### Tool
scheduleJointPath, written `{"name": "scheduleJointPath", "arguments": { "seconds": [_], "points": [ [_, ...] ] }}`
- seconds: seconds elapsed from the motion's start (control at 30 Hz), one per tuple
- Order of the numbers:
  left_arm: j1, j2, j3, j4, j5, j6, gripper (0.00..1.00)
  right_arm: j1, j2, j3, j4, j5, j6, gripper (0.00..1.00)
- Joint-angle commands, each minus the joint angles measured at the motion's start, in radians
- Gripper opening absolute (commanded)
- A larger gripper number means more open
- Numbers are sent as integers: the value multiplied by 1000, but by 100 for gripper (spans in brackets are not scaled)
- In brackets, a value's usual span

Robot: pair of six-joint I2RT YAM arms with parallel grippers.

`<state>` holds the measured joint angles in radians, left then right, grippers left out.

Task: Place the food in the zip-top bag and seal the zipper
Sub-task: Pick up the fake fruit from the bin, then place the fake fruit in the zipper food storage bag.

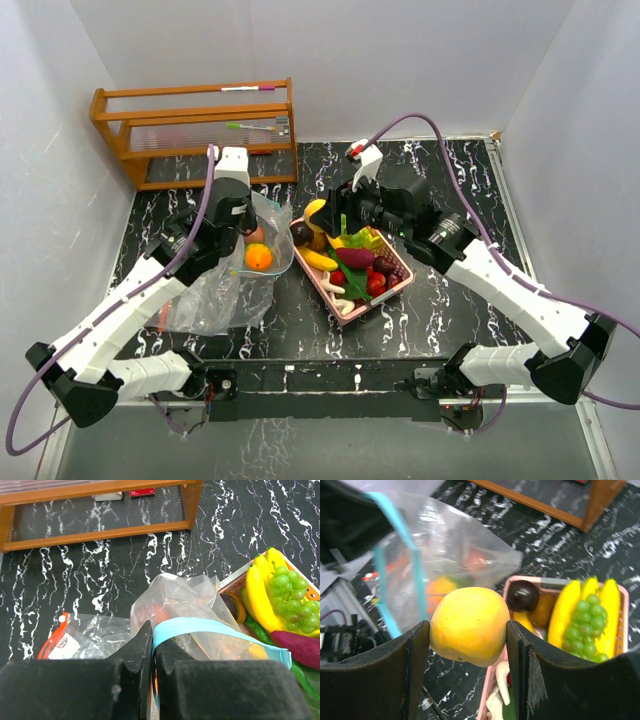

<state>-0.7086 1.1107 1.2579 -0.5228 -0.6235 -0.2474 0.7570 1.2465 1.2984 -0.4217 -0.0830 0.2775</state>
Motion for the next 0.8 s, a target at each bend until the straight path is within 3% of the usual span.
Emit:
{"name": "scheduleJointPath", "arguments": {
  "seconds": [0.0,0.3,0.63,0.77],
  "points": [
    [6,38,2,37,41,-16,0,-1,-28,17,139,-184,-40,37],
    [6,78,21,44,76,-22,0,18,20,-15,297,-291,18,37],
    [8,89,17,47,78,-18,0,89,96,-24,307,-300,36,36],
    [8,83,35,40,79,-16,0,112,130,-21,259,-239,34,39]
  ]
}}
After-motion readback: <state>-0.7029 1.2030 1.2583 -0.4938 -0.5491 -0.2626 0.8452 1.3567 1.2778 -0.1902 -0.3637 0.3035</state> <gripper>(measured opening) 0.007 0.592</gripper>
